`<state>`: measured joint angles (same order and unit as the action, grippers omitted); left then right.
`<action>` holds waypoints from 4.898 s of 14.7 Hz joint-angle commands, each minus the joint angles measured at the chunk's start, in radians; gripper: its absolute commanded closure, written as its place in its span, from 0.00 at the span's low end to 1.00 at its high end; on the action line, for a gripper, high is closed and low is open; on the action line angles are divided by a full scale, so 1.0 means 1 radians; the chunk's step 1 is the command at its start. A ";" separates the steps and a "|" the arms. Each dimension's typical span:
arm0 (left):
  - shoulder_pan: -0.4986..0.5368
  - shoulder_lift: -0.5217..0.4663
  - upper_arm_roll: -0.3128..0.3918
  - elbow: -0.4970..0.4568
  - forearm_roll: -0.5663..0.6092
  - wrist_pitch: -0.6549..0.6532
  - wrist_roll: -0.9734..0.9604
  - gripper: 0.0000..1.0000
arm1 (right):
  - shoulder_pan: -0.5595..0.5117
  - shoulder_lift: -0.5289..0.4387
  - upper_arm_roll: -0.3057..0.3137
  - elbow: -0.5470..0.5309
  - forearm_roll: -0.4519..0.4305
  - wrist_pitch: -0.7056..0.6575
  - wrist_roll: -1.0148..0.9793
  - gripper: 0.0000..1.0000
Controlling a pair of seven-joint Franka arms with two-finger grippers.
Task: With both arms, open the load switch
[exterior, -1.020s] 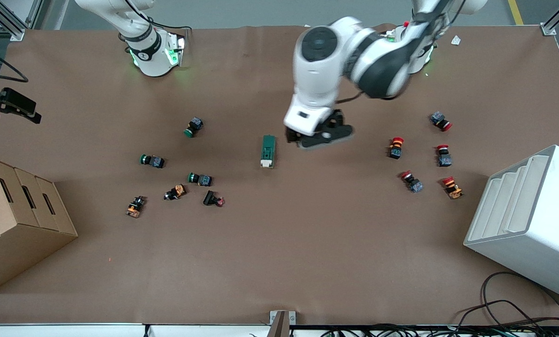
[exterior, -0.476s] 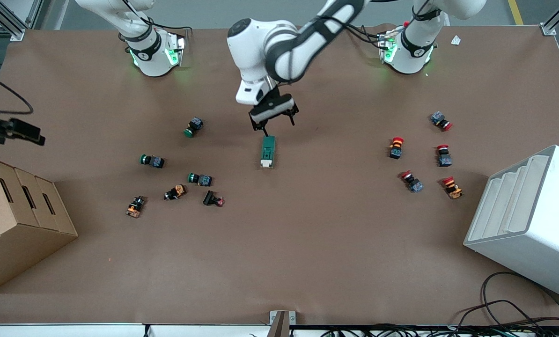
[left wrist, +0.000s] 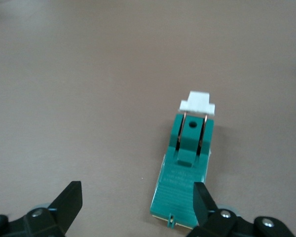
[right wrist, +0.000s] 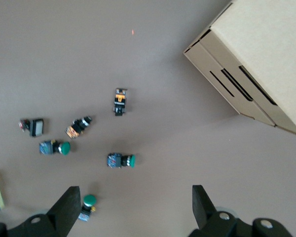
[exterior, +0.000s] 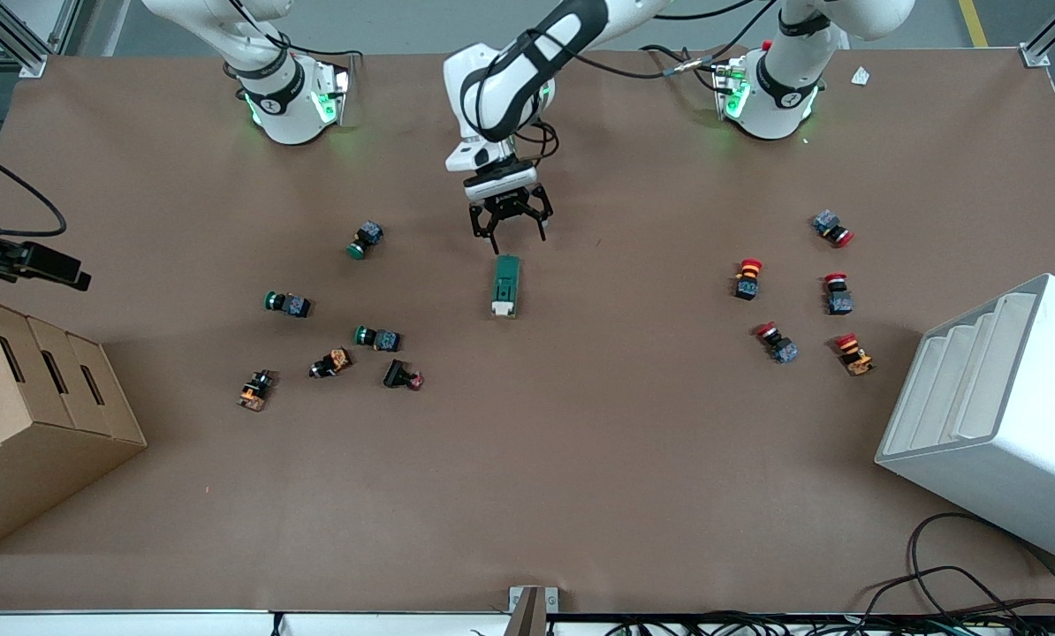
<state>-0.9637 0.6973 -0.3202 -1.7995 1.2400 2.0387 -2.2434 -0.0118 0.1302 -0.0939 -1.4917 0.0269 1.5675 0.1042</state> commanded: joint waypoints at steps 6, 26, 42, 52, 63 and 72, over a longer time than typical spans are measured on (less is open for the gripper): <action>-0.013 0.079 0.003 -0.066 0.439 0.015 -0.270 0.01 | 0.125 0.005 0.011 -0.019 0.002 0.036 0.503 0.00; -0.007 0.134 0.015 -0.061 0.584 0.014 -0.329 0.01 | 0.668 0.649 0.013 0.240 0.189 0.192 1.729 0.00; -0.003 0.128 0.018 -0.060 0.582 0.014 -0.325 0.01 | 0.756 0.698 0.036 0.195 0.292 0.085 1.783 0.00; 0.003 0.128 0.018 -0.061 0.582 0.014 -0.321 0.01 | 0.782 0.677 0.082 0.159 0.321 -0.011 1.720 0.00; 0.006 0.116 0.016 -0.063 0.581 0.012 -0.306 0.01 | 0.650 0.522 0.010 0.117 0.188 -0.021 1.323 0.00; 0.008 -0.020 -0.019 0.064 0.126 0.014 0.026 0.01 | 0.215 0.286 0.008 0.106 0.050 0.027 0.277 0.00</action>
<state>-0.9645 0.7486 -0.3299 -1.7714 1.5154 2.0459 -2.3638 0.2759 0.5196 -0.1107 -1.3291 0.0967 1.6395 0.5536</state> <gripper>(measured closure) 0.013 0.000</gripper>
